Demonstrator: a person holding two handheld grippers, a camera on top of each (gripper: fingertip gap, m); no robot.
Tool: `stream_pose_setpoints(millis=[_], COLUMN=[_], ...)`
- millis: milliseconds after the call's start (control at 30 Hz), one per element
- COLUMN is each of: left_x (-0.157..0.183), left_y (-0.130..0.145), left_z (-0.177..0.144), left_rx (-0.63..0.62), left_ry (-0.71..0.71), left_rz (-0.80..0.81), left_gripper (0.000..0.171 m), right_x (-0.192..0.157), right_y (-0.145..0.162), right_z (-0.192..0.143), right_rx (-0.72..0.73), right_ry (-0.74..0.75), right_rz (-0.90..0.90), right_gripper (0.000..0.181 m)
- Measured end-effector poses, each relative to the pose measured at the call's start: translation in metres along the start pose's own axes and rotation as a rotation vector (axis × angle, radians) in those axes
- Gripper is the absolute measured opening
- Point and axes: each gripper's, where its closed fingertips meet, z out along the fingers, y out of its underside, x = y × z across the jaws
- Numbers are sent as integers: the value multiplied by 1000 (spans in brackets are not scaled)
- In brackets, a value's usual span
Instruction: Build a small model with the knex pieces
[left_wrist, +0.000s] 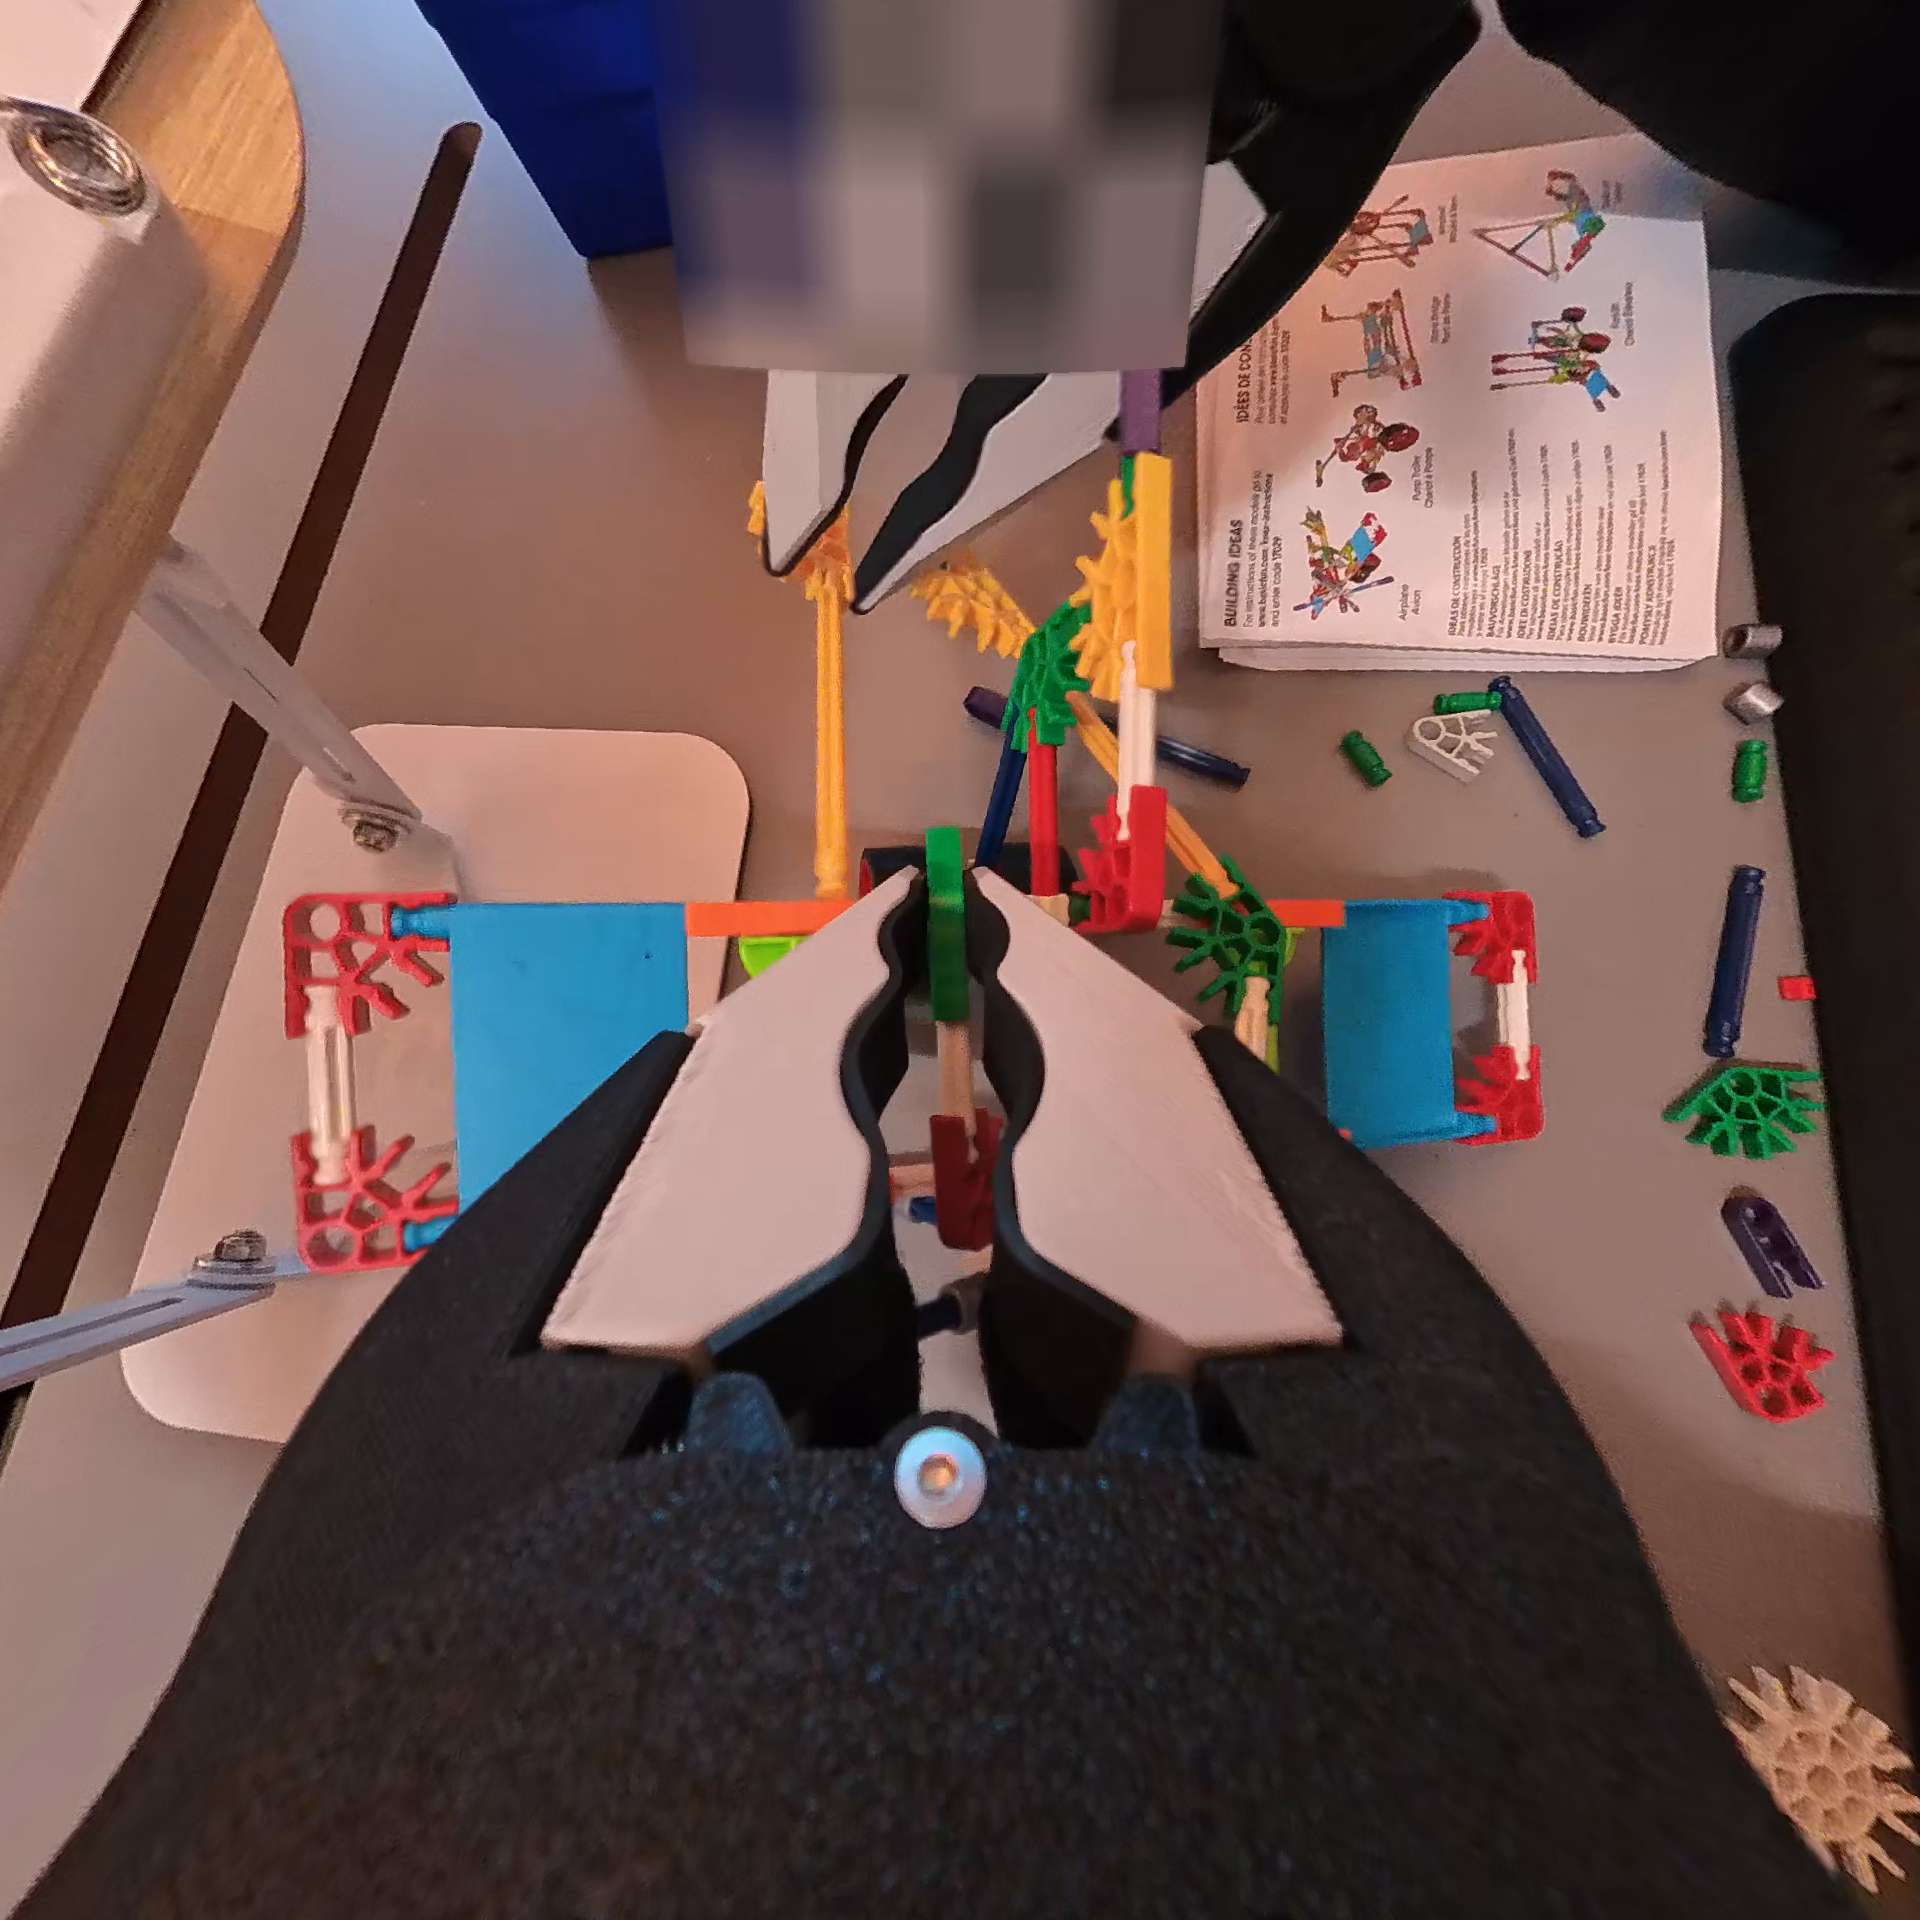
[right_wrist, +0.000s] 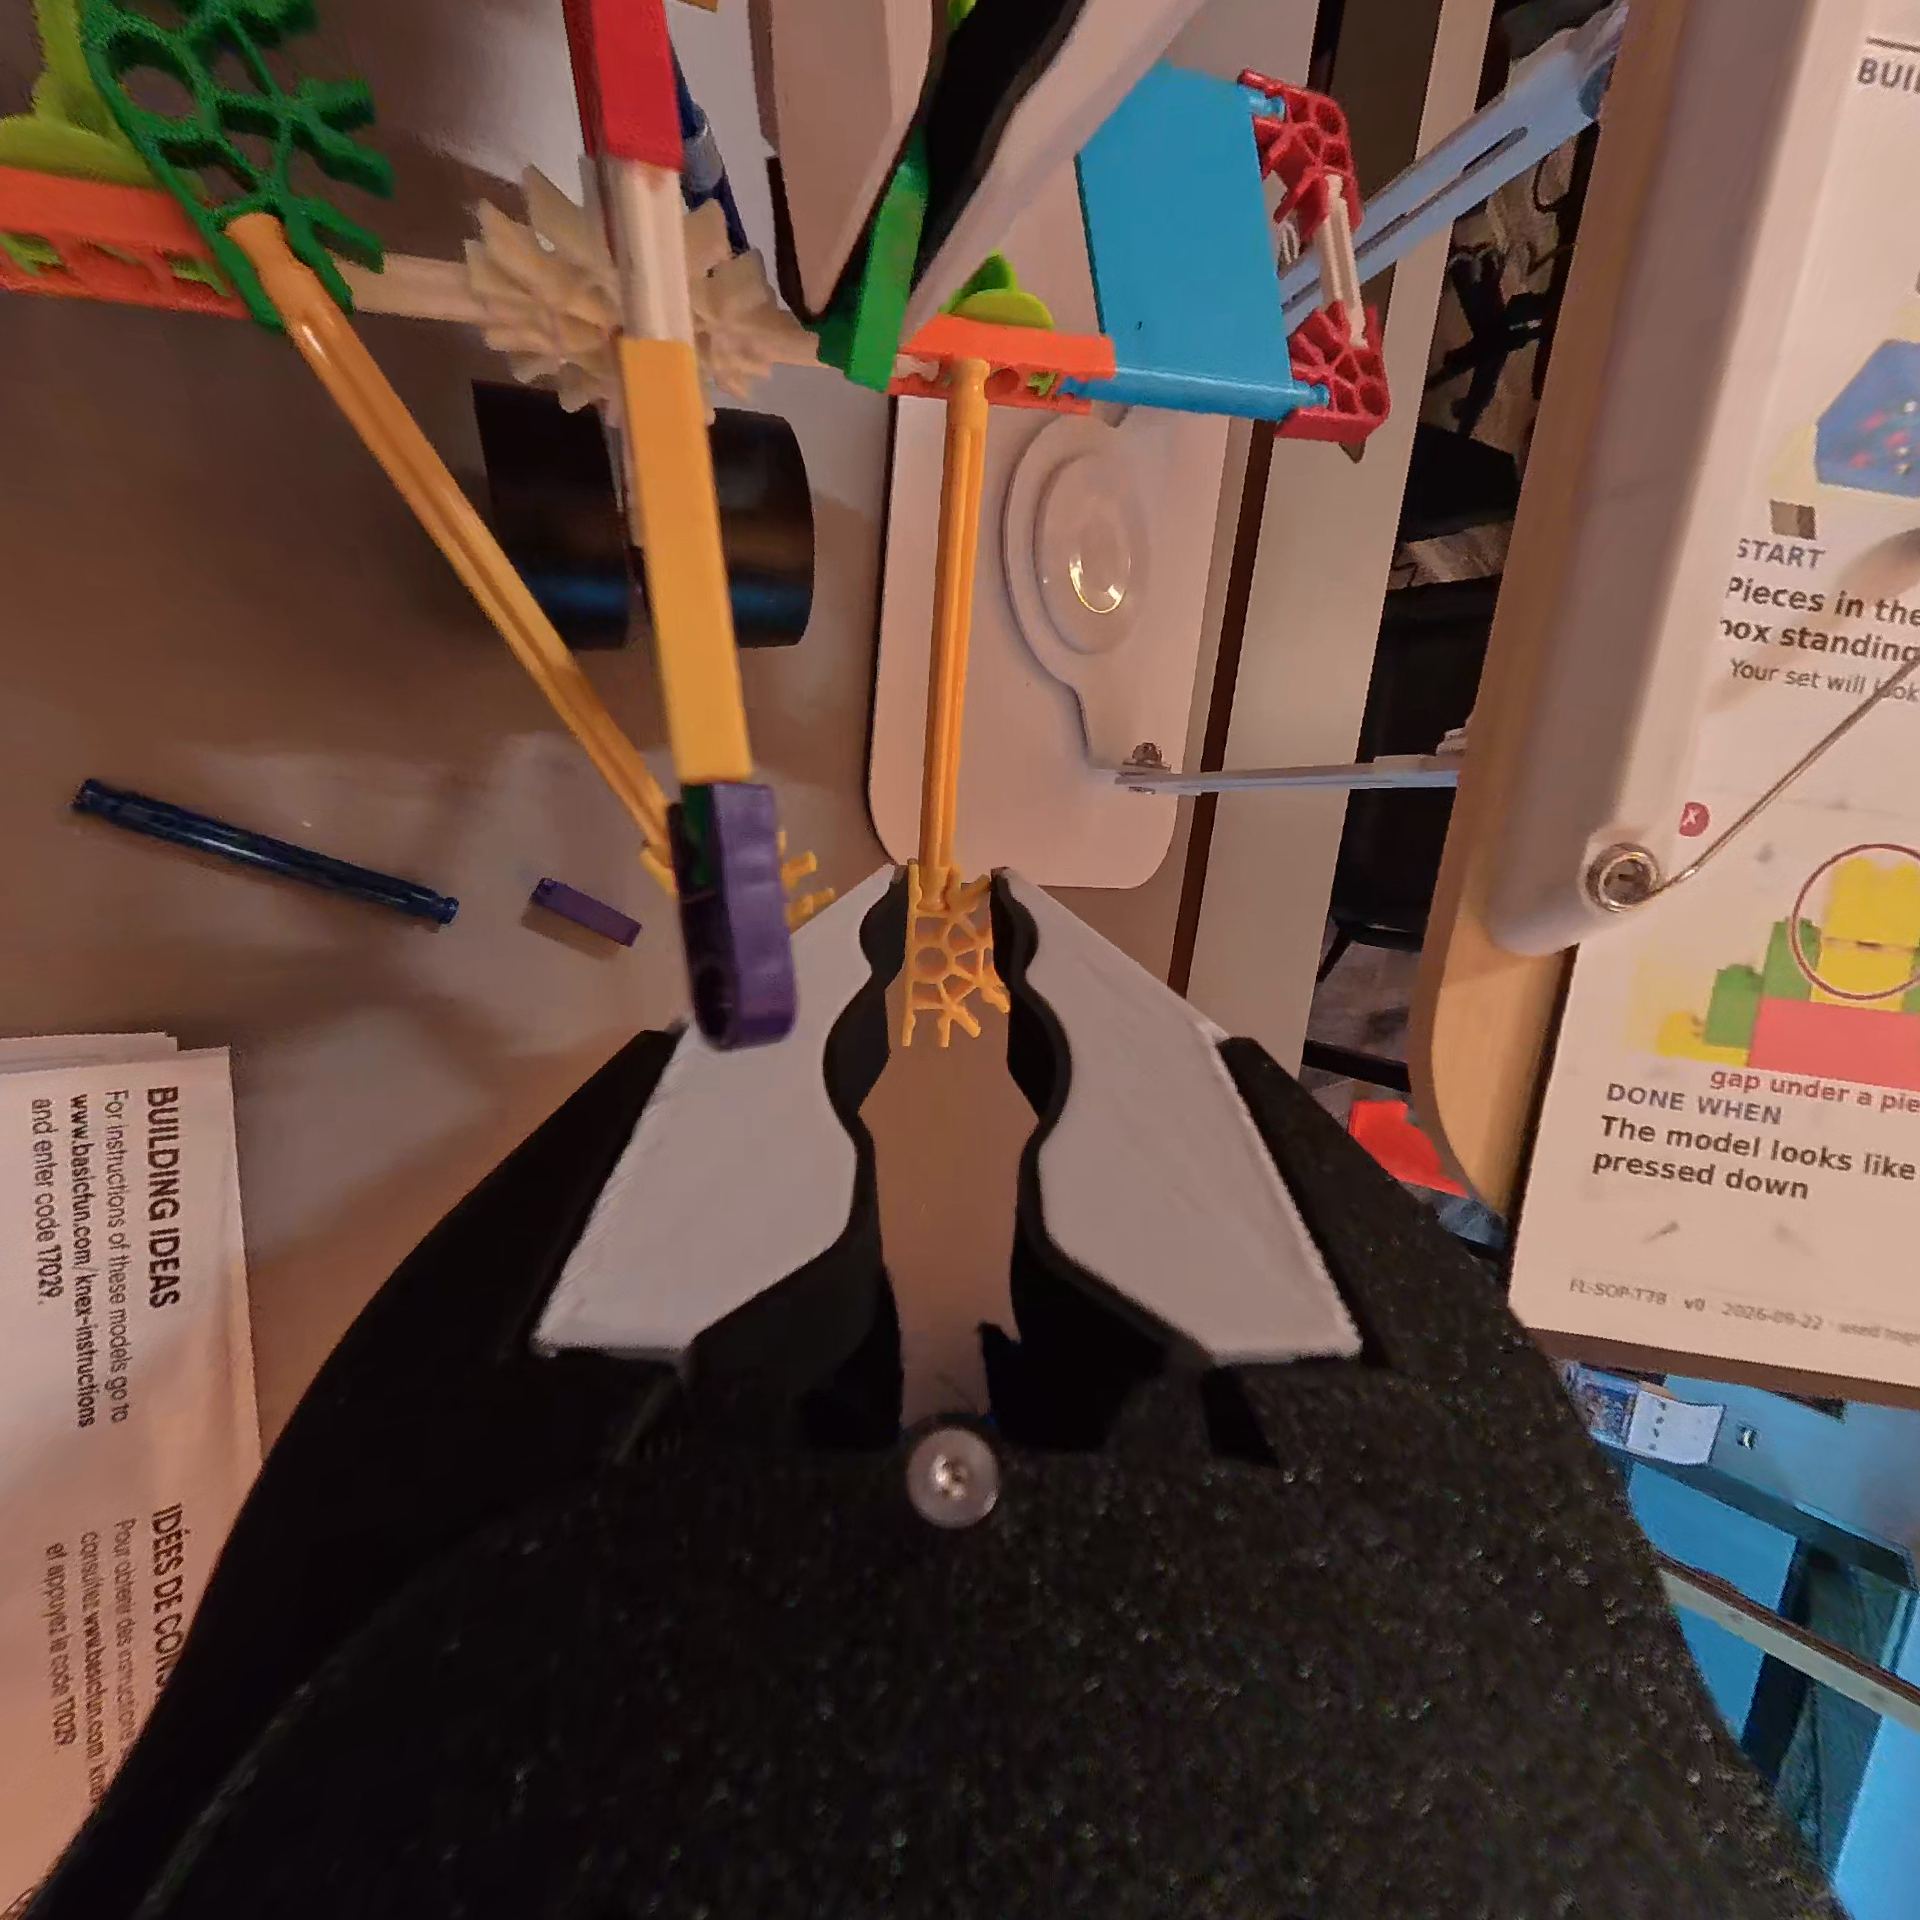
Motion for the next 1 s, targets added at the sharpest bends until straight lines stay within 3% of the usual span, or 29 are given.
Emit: stream_pose_setpoints(millis=[433,767,1000], left_x=[-2,22,26], left_y=[-1,2,7], left_z=[-2,-13,-15], left_rx=[0,-11,-3], left_ry=[-34,60,75], left_rz=[35,182,219], left_gripper=[6,6,6], right_x=[-15,-56,-58], right_y=[-6,-27,-33], right_z=[-13,-29,-29], right_rx=[77,125,125], right_ry=[-121,-373,-384], right_rz=[34,84,112], right_gripper=[16,15,11])
